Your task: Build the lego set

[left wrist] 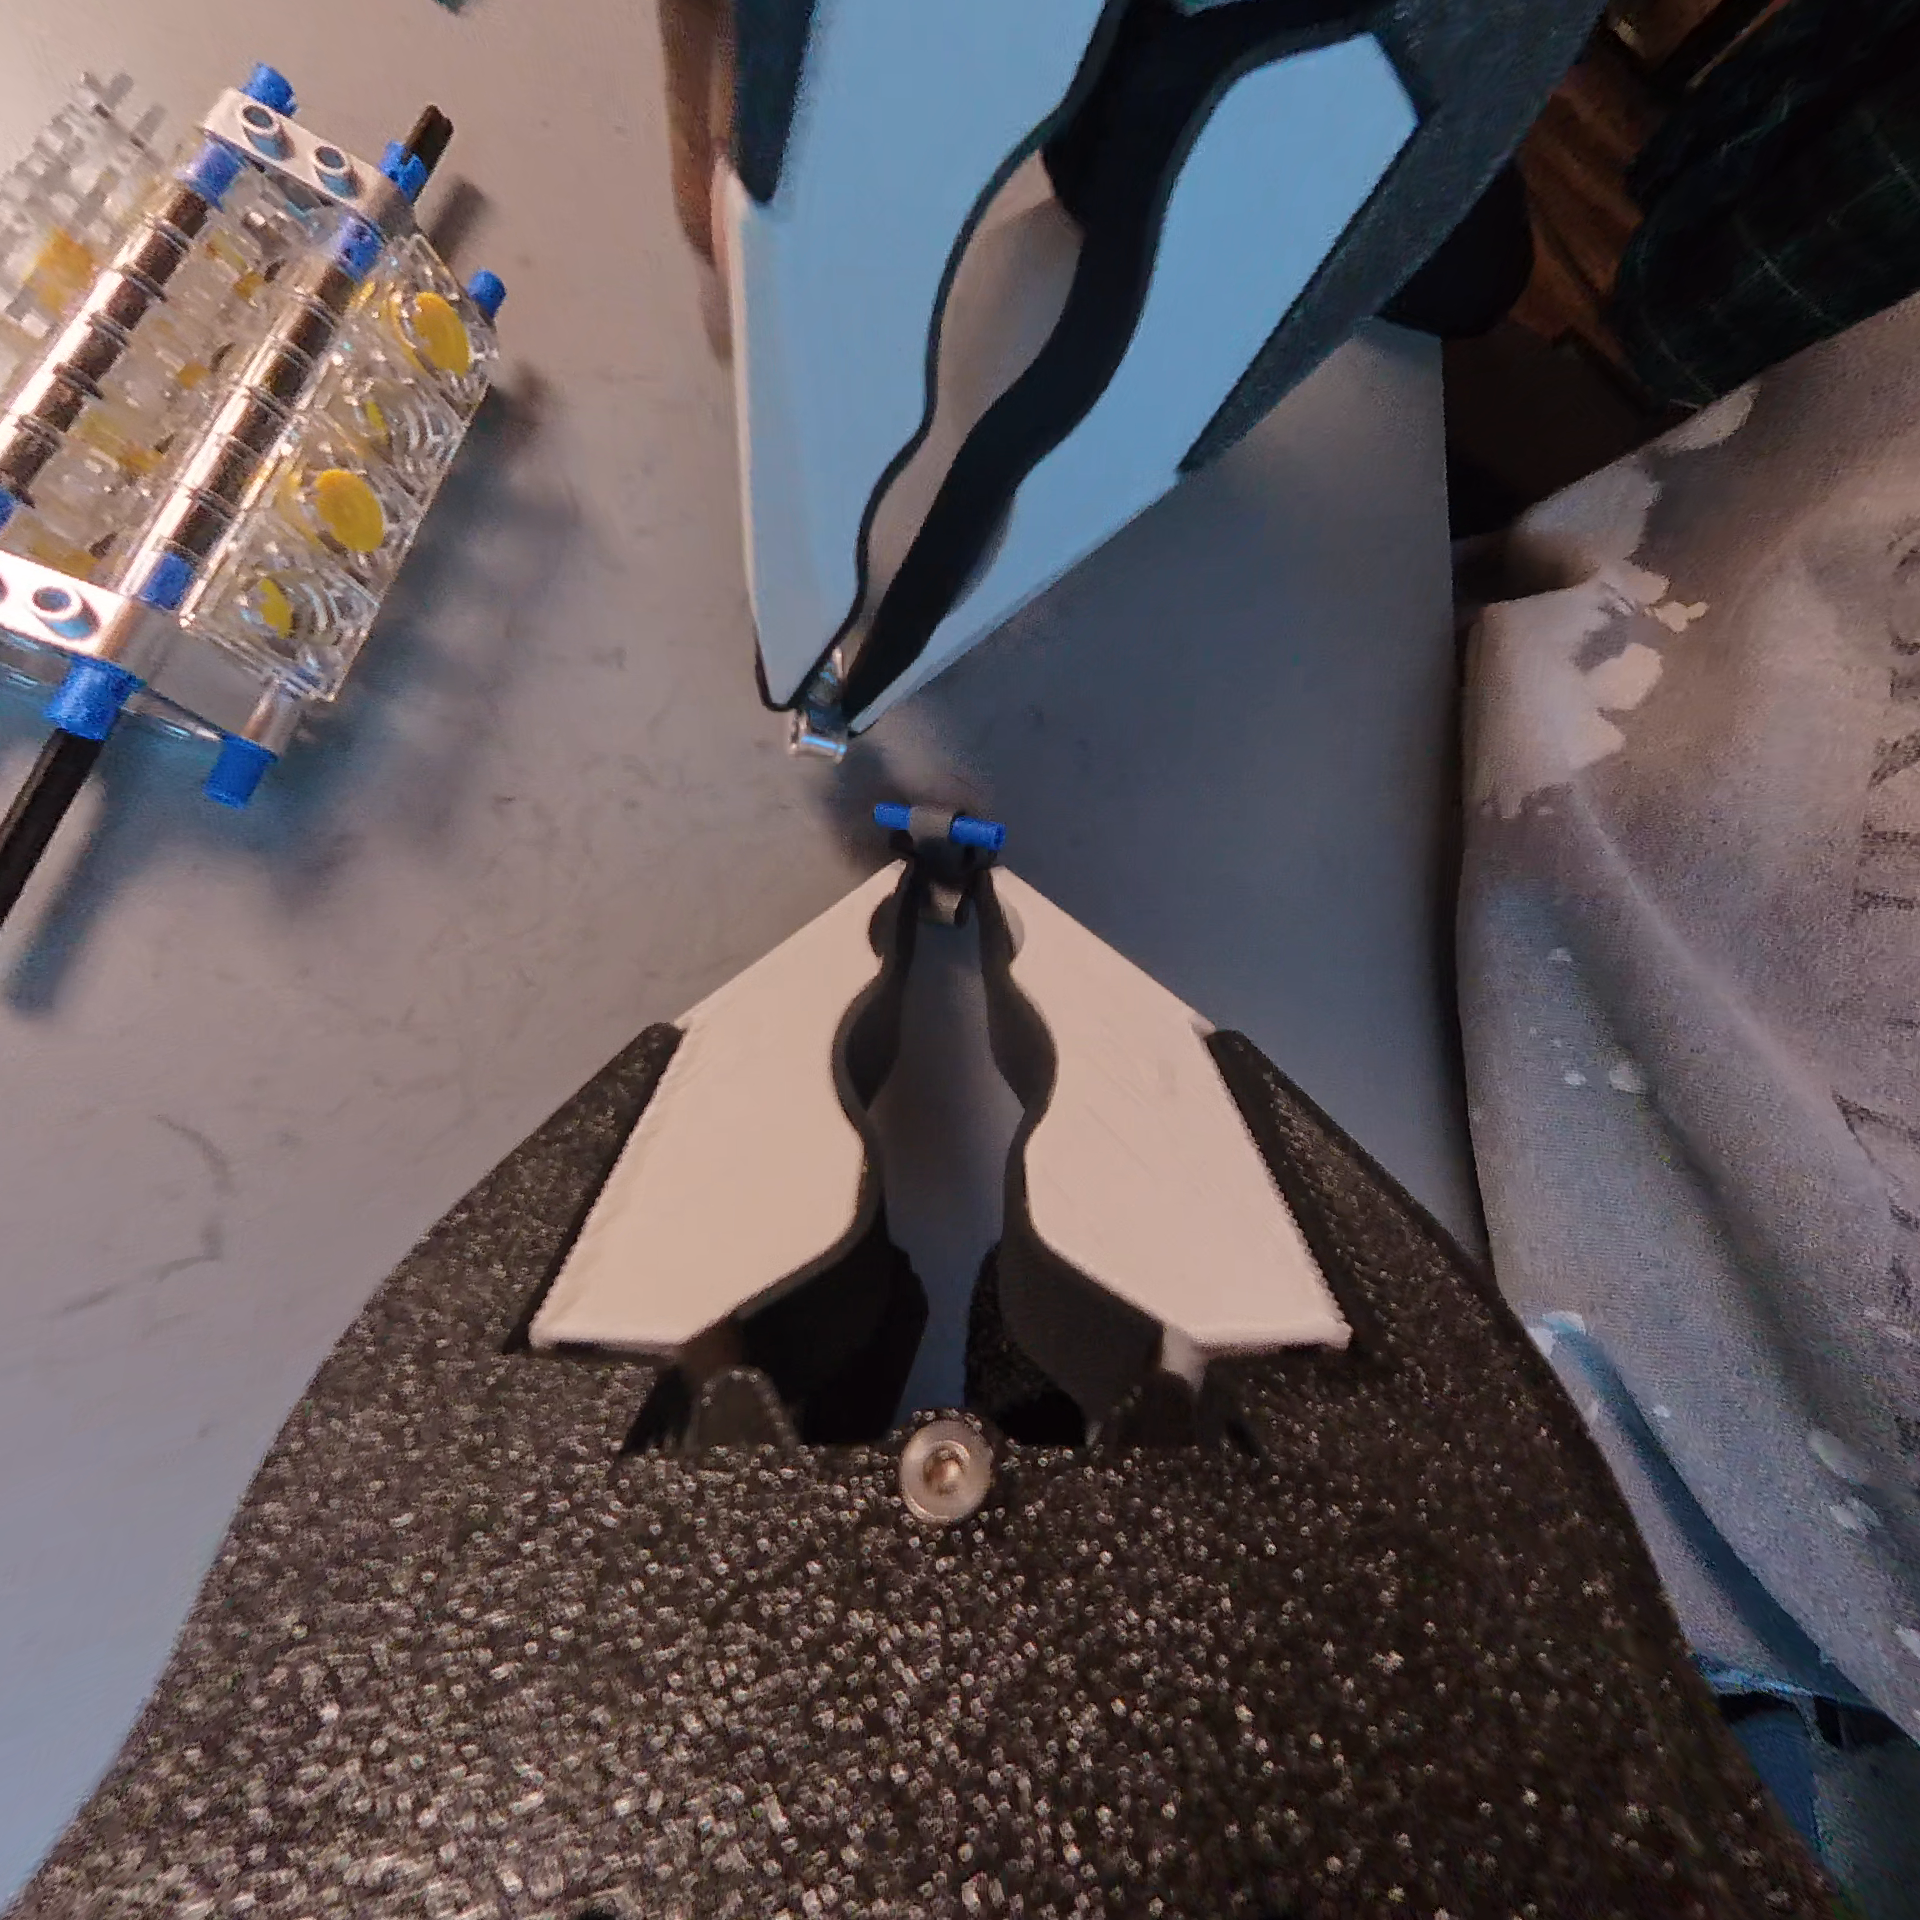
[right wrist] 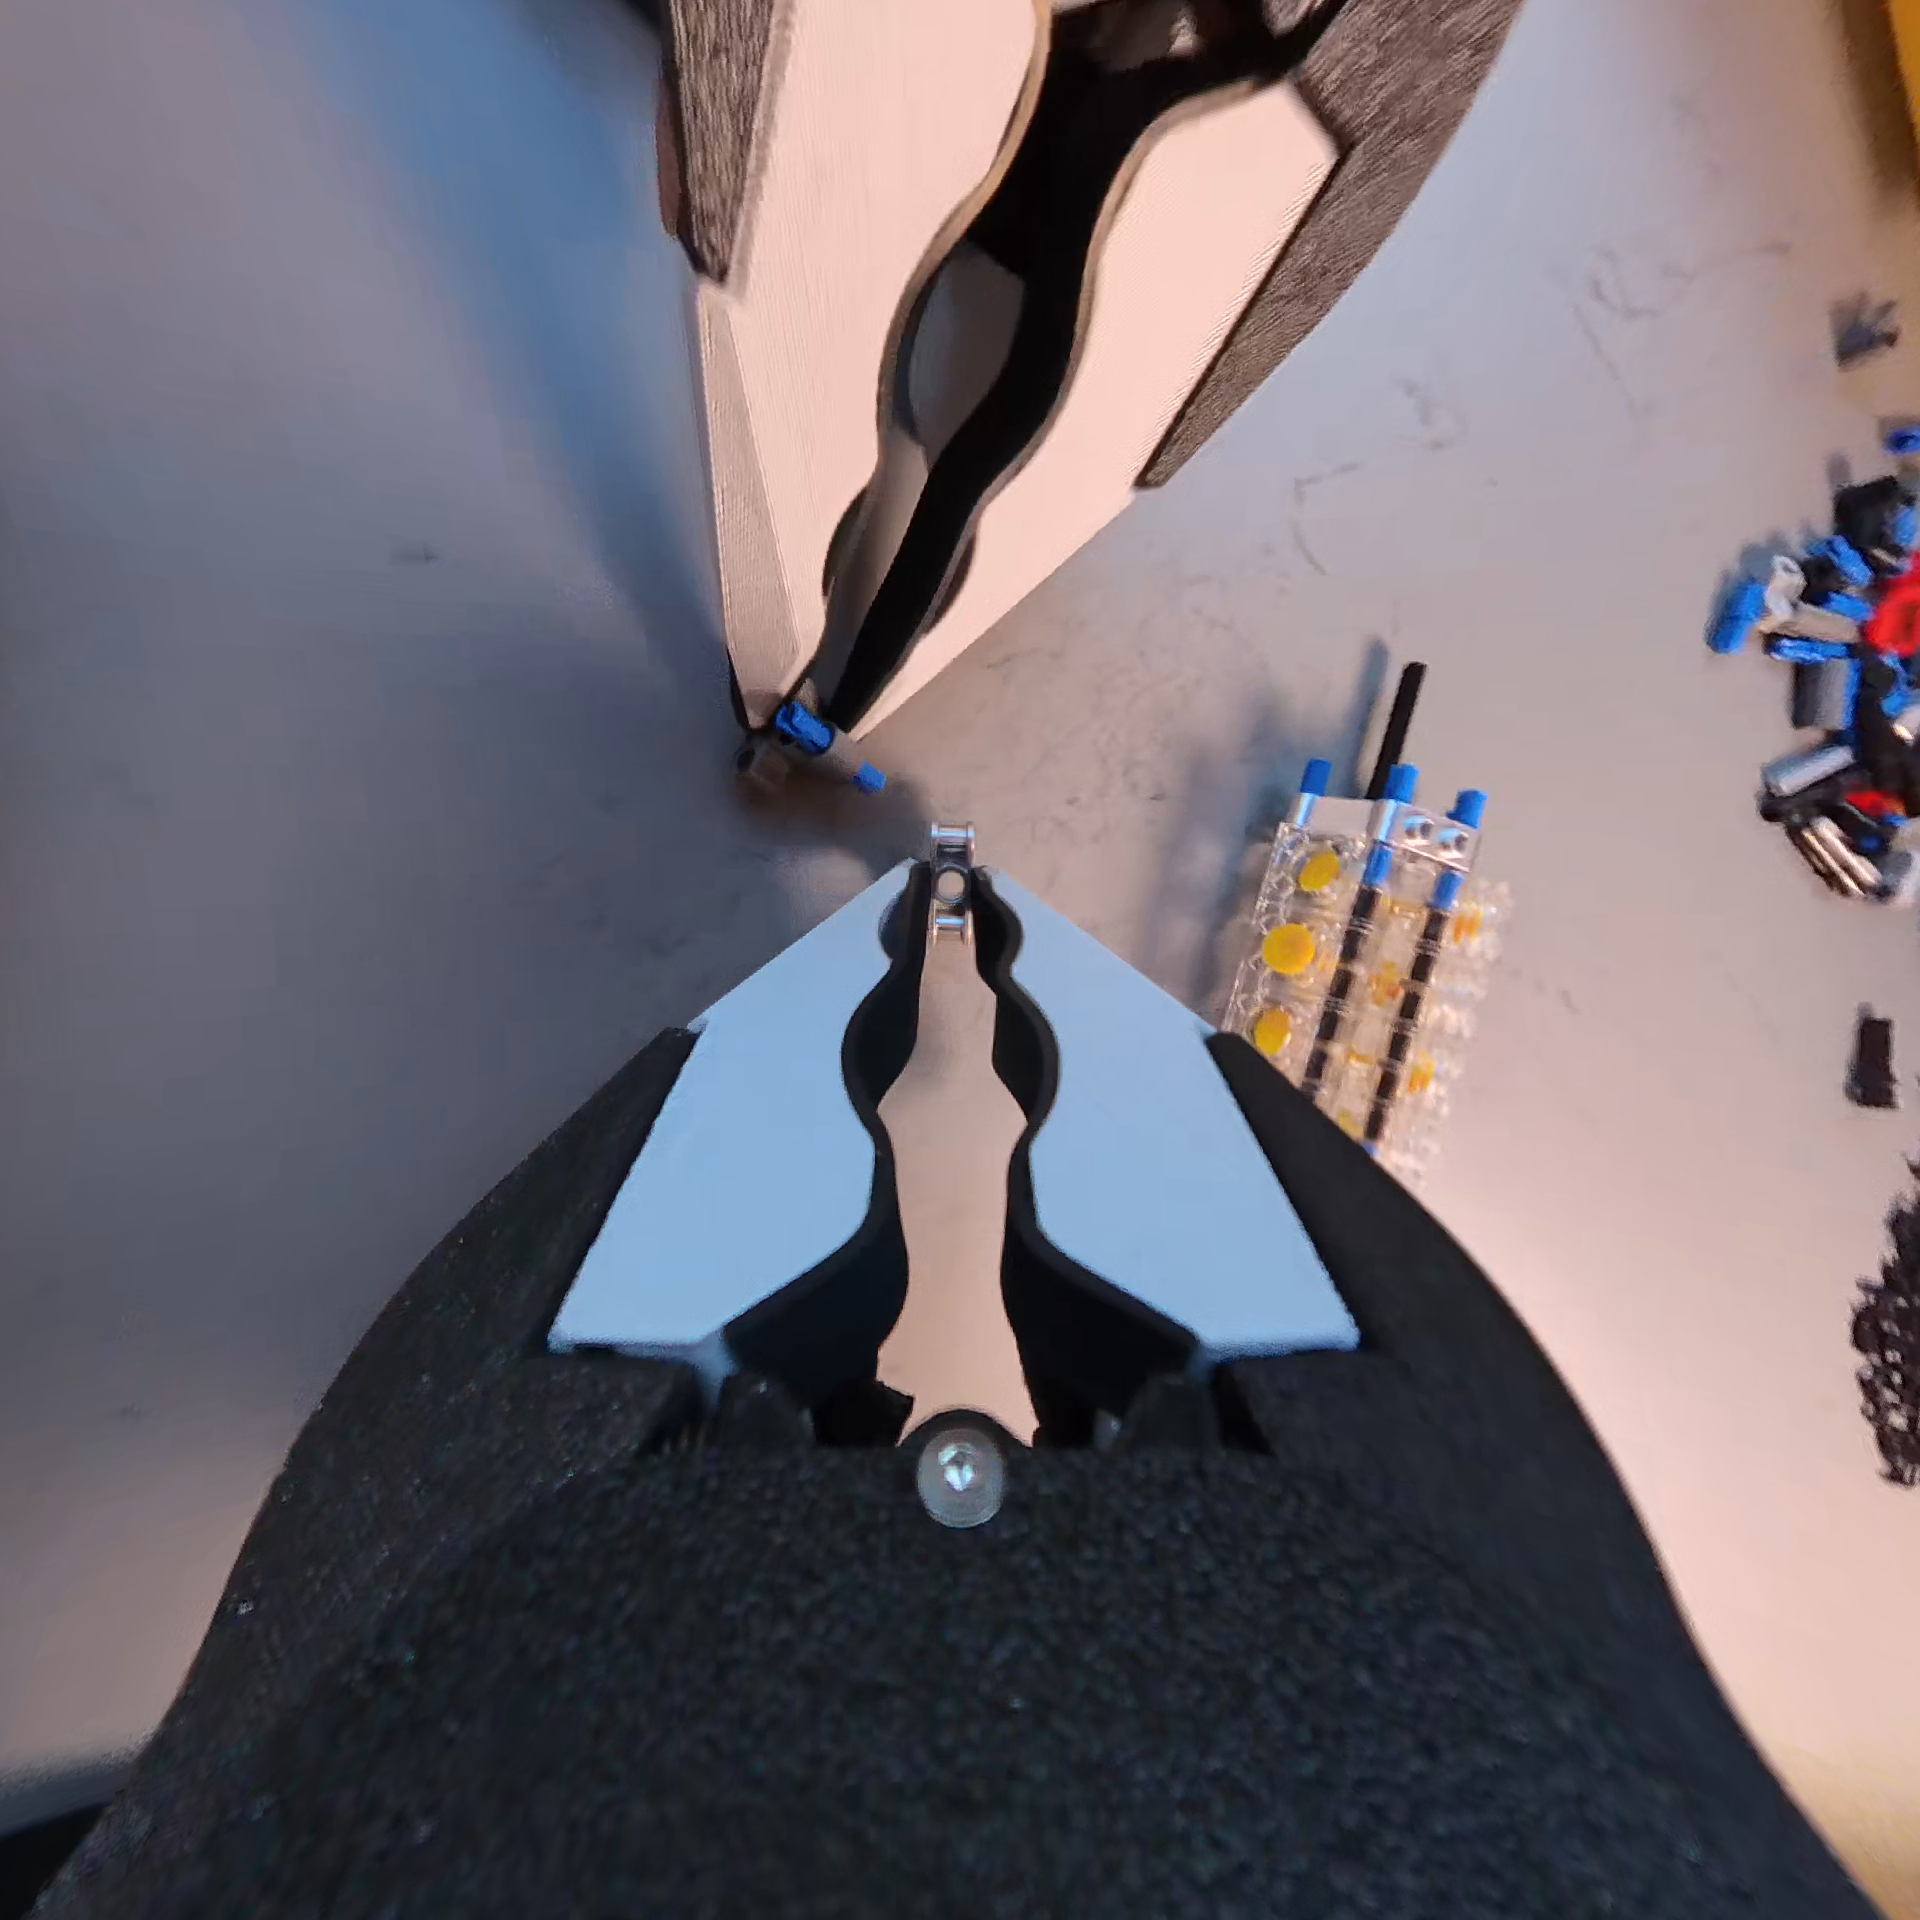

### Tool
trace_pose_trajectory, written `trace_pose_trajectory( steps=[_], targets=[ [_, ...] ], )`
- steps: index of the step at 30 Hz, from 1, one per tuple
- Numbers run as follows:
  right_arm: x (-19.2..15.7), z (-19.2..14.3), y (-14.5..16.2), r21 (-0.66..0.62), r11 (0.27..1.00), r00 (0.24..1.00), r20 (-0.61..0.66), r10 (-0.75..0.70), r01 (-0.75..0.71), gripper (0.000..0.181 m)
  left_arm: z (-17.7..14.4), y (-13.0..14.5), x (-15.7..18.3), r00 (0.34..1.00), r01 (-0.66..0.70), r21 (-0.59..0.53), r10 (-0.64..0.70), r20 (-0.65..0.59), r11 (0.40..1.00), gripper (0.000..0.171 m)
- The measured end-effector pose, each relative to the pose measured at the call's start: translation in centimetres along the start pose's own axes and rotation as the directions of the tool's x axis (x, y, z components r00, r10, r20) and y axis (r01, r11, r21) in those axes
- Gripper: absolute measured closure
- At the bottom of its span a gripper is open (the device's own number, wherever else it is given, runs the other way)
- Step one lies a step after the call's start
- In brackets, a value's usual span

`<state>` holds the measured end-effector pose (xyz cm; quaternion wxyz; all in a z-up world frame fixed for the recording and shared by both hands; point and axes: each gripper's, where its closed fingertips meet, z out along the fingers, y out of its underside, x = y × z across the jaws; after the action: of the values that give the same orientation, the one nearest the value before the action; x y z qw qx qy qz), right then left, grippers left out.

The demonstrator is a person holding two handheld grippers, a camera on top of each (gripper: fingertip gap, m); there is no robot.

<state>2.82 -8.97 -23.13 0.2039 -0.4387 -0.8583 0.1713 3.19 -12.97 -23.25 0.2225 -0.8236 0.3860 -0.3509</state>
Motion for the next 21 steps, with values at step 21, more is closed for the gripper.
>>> trace_pose_trajectory(
  steps=[21],
  targets=[
    [-0.7,-1.5,-1.8,-0.013,0.998,0.971,-0.234,-0.057,0.055,0.176,-0.4,-1.8,-0.3,0.947,0.294,0.099,-0.276,-0.167,0.951,0.165]
  ],
)
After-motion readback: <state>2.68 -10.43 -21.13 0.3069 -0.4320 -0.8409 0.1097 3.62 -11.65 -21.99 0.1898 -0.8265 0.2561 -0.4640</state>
